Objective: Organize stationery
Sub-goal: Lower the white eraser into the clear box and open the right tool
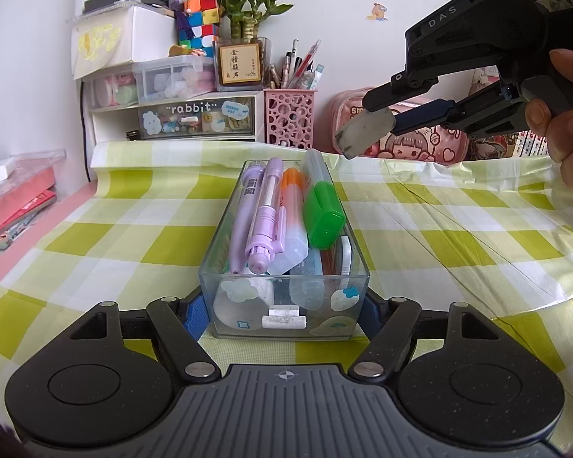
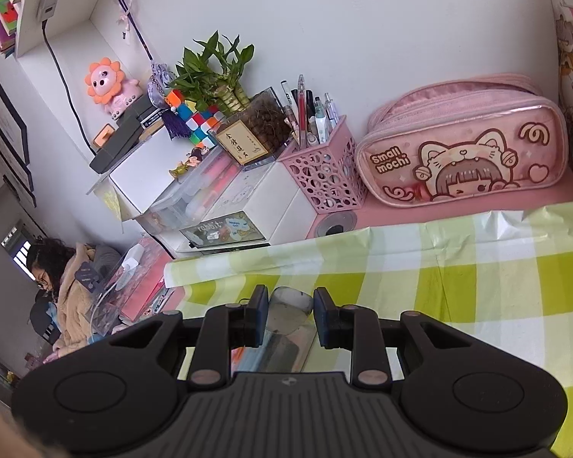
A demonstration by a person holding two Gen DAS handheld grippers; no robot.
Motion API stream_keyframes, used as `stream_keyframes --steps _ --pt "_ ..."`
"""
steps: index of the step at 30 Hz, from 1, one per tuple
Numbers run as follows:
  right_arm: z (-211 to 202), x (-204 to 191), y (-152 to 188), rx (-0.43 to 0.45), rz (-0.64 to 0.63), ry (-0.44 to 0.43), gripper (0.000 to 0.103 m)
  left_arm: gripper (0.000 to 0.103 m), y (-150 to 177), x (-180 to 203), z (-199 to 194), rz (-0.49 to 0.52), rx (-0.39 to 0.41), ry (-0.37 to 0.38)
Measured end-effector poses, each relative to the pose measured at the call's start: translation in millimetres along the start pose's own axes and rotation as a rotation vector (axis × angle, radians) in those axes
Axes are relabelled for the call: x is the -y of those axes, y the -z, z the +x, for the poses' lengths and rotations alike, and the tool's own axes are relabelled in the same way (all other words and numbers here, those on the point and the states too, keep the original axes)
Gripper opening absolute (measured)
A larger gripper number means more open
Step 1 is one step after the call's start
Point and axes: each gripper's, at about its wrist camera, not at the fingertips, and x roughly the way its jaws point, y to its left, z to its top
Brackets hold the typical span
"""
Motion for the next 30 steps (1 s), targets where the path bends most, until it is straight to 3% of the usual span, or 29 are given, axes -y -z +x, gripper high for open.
stream_keyframes --steps 18,30 --pt "18 -20 -1 -0.005 0.18 0.066 0.02 0.072 -1 0 -1 0.001 0.002 0.001" --pt "35 -45 -11 -0.005 0.122 0.125 0.02 0.072 -1 -1 -1 0.002 0.002 0.001"
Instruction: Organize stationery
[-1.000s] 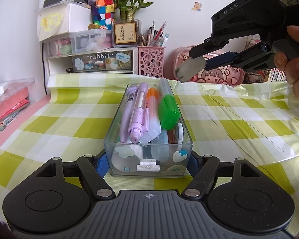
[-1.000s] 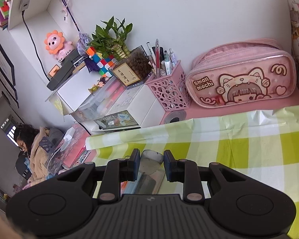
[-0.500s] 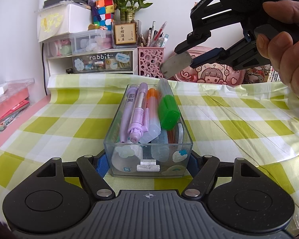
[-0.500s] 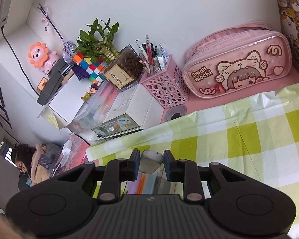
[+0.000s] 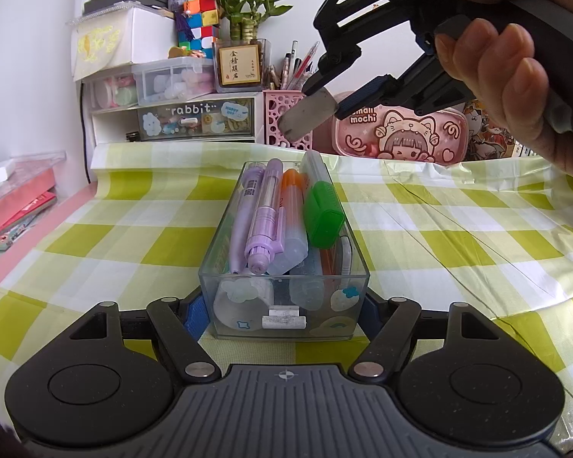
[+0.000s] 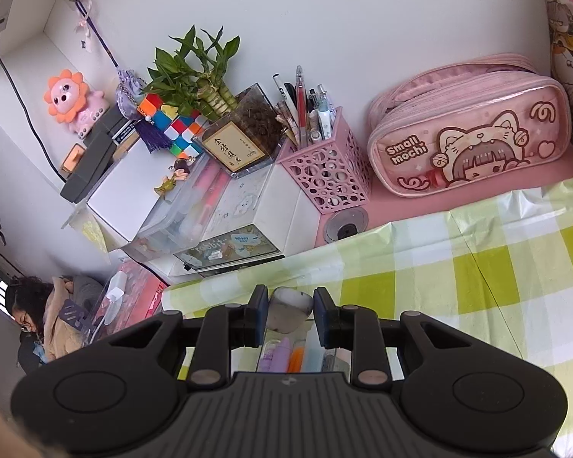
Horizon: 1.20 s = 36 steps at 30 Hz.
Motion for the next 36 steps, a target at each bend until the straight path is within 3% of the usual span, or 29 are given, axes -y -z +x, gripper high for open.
stream_keyframes --steps 6,17,27,36 --pt "17 -10 3 -0.021 -0.055 0.076 0.02 0.072 0 0 0 0.0 0.0 -0.001" --pt "35 -22 6 -0.064 -0.152 0.139 0.021 0.072 0 0 0 0.0 0.001 -0.001" --pt "36 -19 10 -0.097 -0.178 0.104 0.022 0.072 0 1 1 0.004 0.002 -0.003" --pt "8 8 22 -0.054 -0.117 0.038 0.025 0.072 0 1 0 0.005 0.002 -0.003"
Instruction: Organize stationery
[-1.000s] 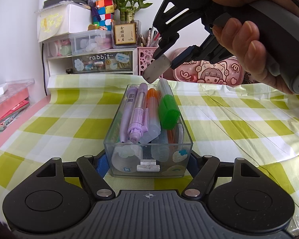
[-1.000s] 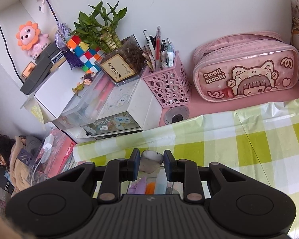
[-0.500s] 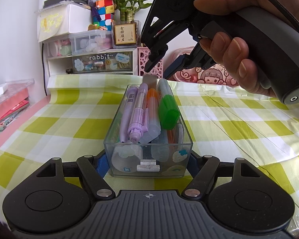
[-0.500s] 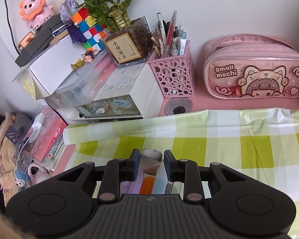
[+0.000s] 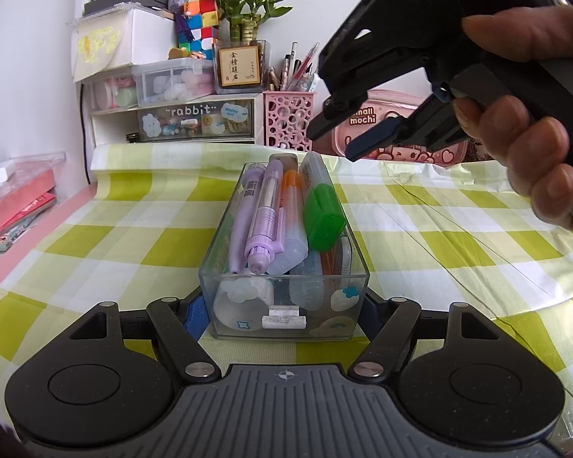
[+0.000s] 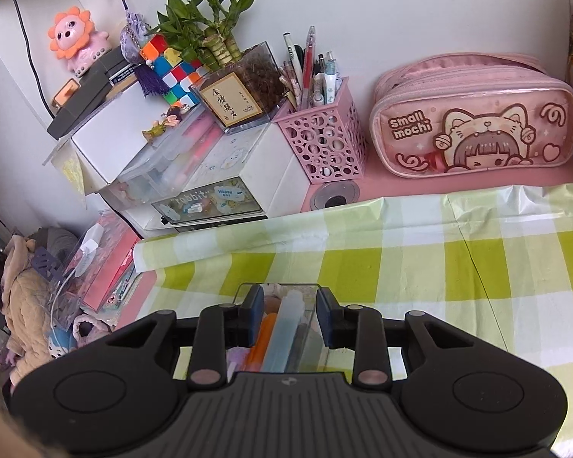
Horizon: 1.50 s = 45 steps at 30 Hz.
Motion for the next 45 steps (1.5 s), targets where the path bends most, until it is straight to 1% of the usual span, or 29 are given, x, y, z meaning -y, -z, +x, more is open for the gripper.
stream_keyframes --steps 4,7,10,12,14,16,20,24,27,30,35,39,45 --pt "-17 22 17 0.031 0.056 -0.041 0.03 0.072 -1 0 0 0.001 -0.004 0.0" --pt "-29 37 31 0.048 0.079 -0.041 0.031 0.072 -1 0 2 0.001 -0.01 -0.001" --pt "-39 48 44 0.068 0.074 -0.035 0.032 0.072 -2 0 3 -0.001 -0.021 -0.001" --pt "-46 54 52 0.076 0.082 -0.051 0.032 0.072 -4 0 5 -0.003 -0.028 -0.002" --pt "-50 59 58 0.081 0.088 -0.066 0.035 0.072 -7 0 7 -0.016 -0.046 -0.004" --pt "-57 64 64 0.093 0.085 -0.06 0.038 0.072 -11 1 9 -0.027 -0.067 -0.012" --pt "-67 69 72 0.108 0.081 -0.053 0.04 0.072 -22 2 18 -0.044 -0.121 -0.016" --pt "-72 76 80 0.121 0.11 -0.061 0.043 0.072 -34 1 30 -0.058 -0.164 -0.009" --pt "-71 74 87 0.126 0.101 -0.048 0.046 0.073 -35 4 40 -0.034 -0.153 -0.024" --pt "-69 71 95 0.132 0.077 -0.05 0.051 0.073 -37 5 46 -0.04 -0.145 -0.032" --pt "-65 68 100 0.122 0.07 -0.058 0.052 0.073 -37 4 47 -0.046 -0.137 -0.033" --pt "-66 64 101 0.133 0.053 -0.039 0.052 0.073 -37 5 47 -0.047 -0.135 -0.033" --pt "-68 64 102 0.127 0.067 -0.021 0.055 0.073 -37 3 47 -0.045 -0.137 -0.023"
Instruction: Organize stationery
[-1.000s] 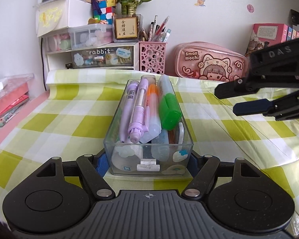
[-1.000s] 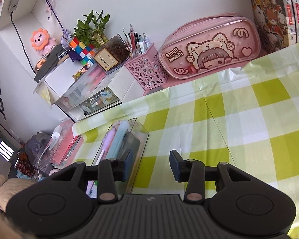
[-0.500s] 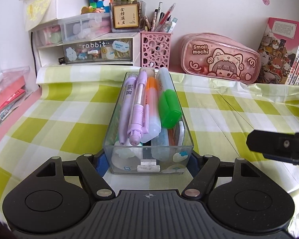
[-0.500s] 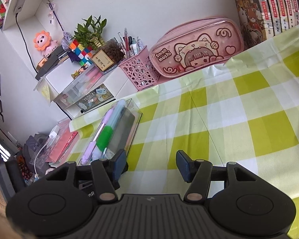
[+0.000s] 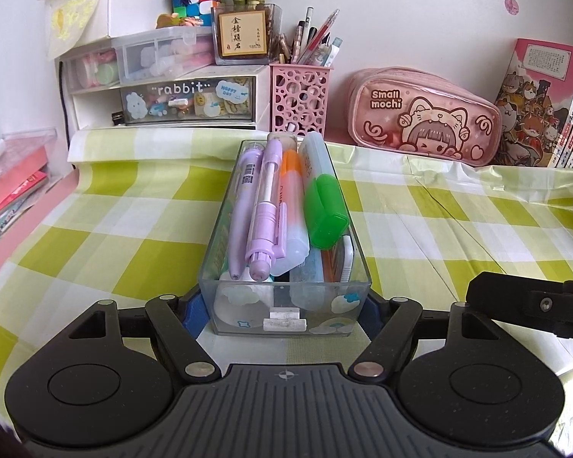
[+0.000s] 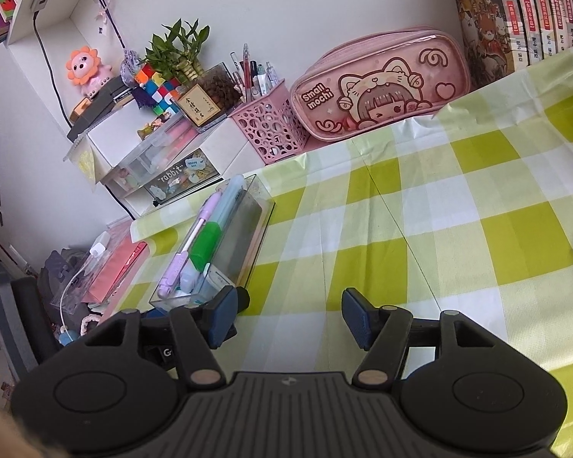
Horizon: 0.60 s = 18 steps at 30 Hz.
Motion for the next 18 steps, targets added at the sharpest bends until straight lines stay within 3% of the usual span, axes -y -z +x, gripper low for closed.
stream_keyframes --steps 5,11,18 --pt "-6 -5 4 0.005 -0.015 0.025 0.057 0.077 0 -3 -2 -0.017 0.003 0.021" --pt "-20 -2 11 0.005 -0.021 0.028 0.064 0.098 13 3 -38 0.056 0.08 -0.018" --pt "-43 -31 19 0.018 -0.149 0.034 0.079 0.098 20 -9 -89 0.034 0.1 -0.102"
